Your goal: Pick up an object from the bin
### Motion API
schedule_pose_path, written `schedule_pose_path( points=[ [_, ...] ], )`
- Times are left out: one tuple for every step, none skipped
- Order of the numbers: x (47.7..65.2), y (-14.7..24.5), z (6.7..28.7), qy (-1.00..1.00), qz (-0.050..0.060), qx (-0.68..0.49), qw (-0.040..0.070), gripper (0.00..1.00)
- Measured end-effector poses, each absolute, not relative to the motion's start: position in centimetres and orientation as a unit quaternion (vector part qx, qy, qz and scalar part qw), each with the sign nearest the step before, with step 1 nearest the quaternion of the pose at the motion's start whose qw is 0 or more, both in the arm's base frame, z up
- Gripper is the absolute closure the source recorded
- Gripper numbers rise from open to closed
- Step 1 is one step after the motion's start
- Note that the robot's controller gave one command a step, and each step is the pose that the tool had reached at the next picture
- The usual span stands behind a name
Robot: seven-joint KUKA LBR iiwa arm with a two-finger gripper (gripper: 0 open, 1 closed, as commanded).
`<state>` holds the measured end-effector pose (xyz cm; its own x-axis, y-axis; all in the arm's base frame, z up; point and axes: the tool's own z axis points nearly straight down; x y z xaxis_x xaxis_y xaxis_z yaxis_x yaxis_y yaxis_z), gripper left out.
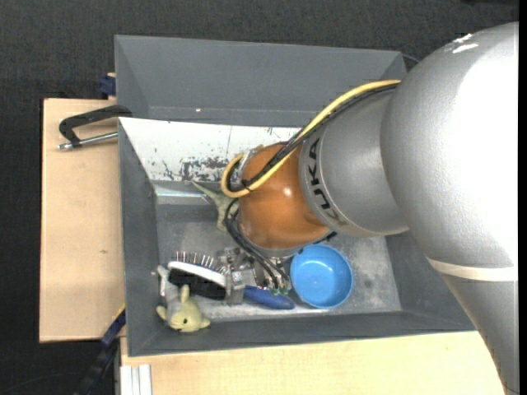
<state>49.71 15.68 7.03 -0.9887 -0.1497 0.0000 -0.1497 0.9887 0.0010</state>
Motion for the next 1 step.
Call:
schedule_pose_path(
  points=[
    [50.73,12.91,22.21,-0.995,-0.001,0.1,-0.007,1.0]
  ],
)
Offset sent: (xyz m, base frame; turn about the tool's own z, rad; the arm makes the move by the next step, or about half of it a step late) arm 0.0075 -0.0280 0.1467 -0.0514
